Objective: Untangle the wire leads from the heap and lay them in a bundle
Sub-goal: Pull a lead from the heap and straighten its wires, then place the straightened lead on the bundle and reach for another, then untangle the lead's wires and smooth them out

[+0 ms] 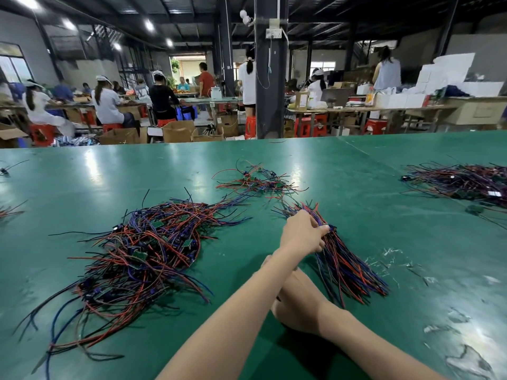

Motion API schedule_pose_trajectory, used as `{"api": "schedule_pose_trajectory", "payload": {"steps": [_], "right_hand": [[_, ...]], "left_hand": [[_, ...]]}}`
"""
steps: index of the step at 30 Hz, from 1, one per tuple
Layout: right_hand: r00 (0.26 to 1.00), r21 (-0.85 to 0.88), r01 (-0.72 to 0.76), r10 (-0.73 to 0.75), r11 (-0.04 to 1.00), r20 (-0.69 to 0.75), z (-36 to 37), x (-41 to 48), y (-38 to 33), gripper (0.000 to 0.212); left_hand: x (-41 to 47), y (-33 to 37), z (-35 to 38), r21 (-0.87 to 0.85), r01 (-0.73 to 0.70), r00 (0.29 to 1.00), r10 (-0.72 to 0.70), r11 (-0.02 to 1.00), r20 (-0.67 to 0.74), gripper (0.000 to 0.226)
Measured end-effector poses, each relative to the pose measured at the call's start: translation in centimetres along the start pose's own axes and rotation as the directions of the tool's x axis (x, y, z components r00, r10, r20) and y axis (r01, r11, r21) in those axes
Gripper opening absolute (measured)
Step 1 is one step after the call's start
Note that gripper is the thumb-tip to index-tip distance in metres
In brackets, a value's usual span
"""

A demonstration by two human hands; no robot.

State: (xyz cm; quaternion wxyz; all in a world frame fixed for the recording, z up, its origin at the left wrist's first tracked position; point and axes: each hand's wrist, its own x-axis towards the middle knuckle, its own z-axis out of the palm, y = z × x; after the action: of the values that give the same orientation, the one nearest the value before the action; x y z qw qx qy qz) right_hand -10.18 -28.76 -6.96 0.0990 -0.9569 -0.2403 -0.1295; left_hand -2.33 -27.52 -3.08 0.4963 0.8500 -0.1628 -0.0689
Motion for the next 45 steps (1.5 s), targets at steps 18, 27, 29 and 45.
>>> {"api": "schedule_pose_trajectory", "payload": {"steps": [18, 27, 29, 45], "right_hand": [[0.990, 0.022, -0.100, 0.102, 0.995, -0.095, 0.8, 1.3, 0.4, 0.026], [0.984, 0.071, -0.101, 0.110, 0.992, -0.140, 0.8, 1.5, 0.4, 0.003], [0.983, 0.084, -0.105, 0.116, 0.991, -0.143, 0.8, 1.4, 0.4, 0.004], [0.970, 0.097, -0.131, 0.148, 0.987, -0.193, 1.6, 1.7, 1.2, 0.020]], "left_hand": [[-3.4, -7.6, -22.2, 0.468, 0.358, 0.868, -0.103, 0.808, -0.487, 0.034], [-3.8, -10.8, -18.8, 0.851, 0.318, 0.939, -0.013, 0.419, -0.344, 0.030], [-3.9, -10.9, -18.5, 0.873, 0.334, 0.936, -0.019, 0.357, -0.350, 0.026], [-4.6, -7.1, -18.4, 0.379, 0.132, 0.743, 0.162, 0.916, -0.650, 0.021]]}}
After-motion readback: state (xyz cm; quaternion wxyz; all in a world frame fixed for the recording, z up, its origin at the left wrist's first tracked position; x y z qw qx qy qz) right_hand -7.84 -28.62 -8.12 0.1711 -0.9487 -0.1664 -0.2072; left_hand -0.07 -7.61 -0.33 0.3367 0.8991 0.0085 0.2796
